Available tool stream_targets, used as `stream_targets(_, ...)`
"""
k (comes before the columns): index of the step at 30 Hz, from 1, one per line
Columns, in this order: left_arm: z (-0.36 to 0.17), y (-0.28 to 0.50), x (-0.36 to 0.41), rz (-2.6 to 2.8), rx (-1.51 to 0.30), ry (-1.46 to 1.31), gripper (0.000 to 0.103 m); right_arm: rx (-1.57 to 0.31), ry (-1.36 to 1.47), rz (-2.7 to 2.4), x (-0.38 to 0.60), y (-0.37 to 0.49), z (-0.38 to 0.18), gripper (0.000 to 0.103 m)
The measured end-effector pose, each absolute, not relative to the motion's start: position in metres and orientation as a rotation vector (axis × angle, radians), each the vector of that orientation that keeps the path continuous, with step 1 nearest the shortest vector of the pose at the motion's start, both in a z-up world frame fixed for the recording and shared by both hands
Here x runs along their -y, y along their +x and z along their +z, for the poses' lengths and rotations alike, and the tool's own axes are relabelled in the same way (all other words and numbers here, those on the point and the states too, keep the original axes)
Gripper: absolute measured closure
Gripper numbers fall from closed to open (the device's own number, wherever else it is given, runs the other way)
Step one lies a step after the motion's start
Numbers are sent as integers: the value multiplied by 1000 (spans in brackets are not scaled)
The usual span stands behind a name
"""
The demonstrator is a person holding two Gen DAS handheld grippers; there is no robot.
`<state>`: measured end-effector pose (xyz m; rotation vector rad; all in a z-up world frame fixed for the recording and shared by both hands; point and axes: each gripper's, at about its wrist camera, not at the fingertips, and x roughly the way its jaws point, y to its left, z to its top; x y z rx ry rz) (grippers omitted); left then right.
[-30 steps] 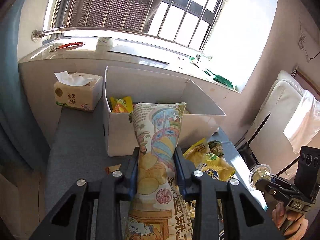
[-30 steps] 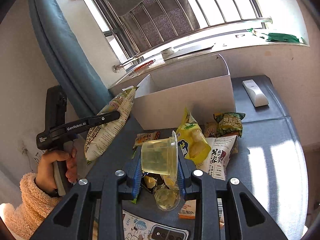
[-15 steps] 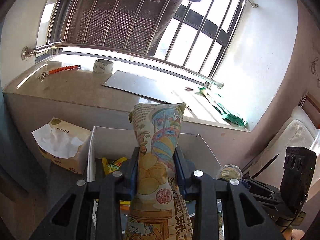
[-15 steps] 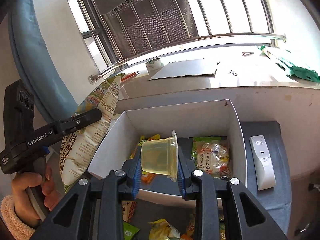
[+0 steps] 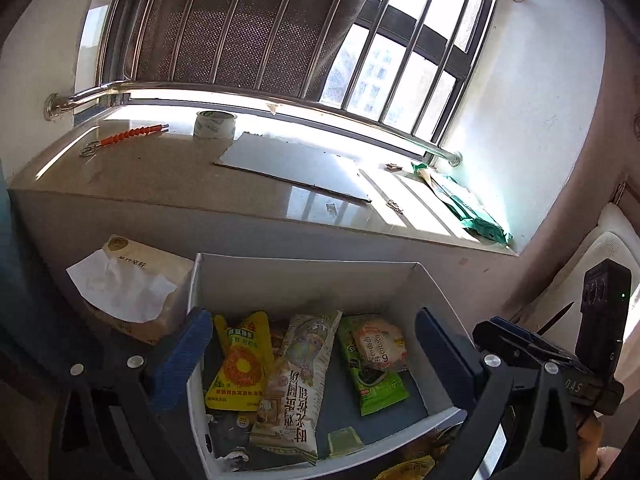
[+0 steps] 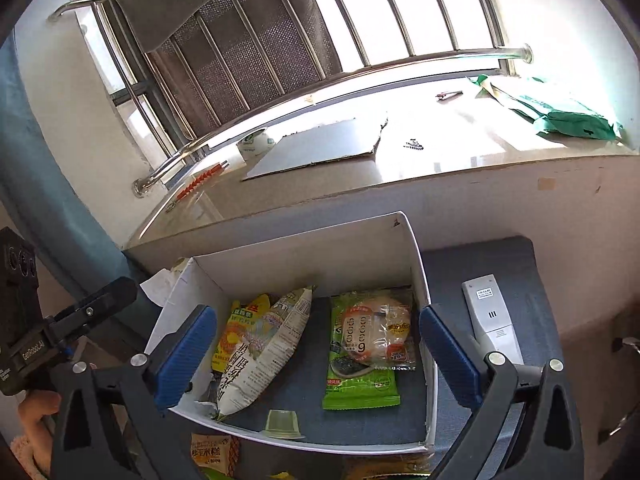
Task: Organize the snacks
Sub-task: 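Lower the cup and the snack bag into the white box and release, then withdraw both tools and move them toward the remaining snacks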
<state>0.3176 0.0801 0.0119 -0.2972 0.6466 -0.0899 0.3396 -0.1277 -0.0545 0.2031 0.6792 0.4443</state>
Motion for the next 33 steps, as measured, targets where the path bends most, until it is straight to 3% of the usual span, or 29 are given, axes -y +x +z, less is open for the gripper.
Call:
stream_targets(12,32,194,-71,-160,-544,-199,0,-531,62,583,132,213,-32,0)
stream_targets(23,-40,81,-40,-157,-616,-103,0,-541,1,537,161,94,-101,0)
stream_targets(33,-72,56,-31,-159,-648,-180,0,-620,0,509,171,79,-140,0)
